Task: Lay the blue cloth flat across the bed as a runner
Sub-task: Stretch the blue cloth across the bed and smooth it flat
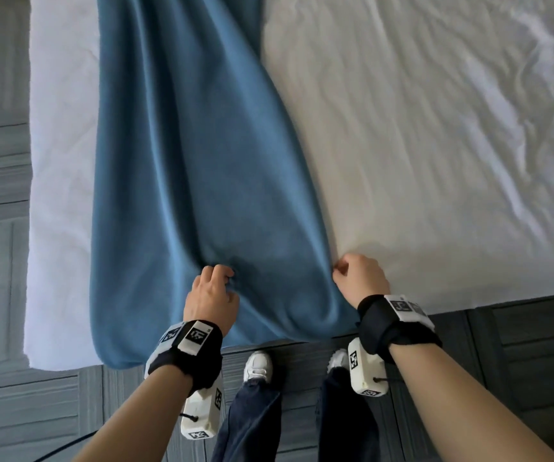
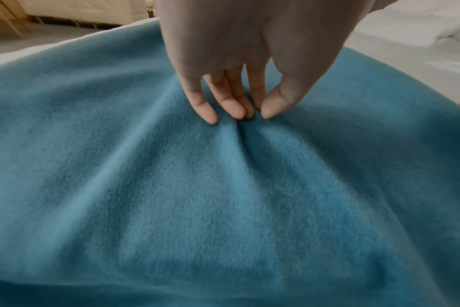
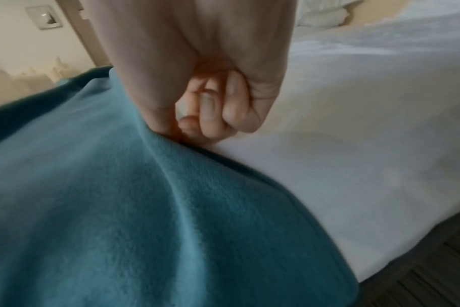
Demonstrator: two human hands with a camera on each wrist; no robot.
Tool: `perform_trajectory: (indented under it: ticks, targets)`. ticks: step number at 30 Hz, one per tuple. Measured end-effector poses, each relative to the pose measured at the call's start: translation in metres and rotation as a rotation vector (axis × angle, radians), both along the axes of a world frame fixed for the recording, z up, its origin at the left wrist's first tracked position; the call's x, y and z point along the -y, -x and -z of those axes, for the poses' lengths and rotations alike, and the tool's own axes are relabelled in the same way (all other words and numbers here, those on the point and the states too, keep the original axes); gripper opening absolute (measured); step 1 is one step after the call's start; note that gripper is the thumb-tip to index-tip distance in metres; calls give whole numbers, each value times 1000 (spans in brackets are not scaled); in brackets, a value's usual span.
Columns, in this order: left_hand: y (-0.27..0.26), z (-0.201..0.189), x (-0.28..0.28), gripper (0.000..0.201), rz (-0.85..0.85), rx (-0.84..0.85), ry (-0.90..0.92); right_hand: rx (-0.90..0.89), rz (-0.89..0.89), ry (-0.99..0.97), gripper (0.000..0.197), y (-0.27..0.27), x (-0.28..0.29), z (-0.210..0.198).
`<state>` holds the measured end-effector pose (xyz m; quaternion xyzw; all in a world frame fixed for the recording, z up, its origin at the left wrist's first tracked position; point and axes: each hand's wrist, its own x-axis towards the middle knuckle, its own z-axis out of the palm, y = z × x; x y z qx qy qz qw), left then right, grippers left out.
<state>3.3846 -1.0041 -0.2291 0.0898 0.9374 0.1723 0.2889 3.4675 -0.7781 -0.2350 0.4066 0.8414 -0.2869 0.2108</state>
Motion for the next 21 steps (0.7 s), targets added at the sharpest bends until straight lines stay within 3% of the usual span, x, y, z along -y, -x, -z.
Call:
perform_trajectory:
  ticks: [5,9,13,16,18,21]
  targets:
    - [-15,-5,-7,43,-48,-5,74,-144,103,-120,14,-29,-41,-17]
    - [-32,-6,-14,42,-45,-7,54,-172,63,-189,33,-61,-73,-29]
    - [-36,-4,-6,38,-157,-60,-20,-177,134,14,39,-59,-77,-14]
    - [-26,-5,17,43,-284,-132,37,-153,197,179,32,-47,-76,-6]
    - [-12,-5,37,52,-357,-174,90,-134,192,233,17,-42,-75,-2]
    - [17,-2,69,63,-461,-215,143,-162,198,216,25,-38,-75,5]
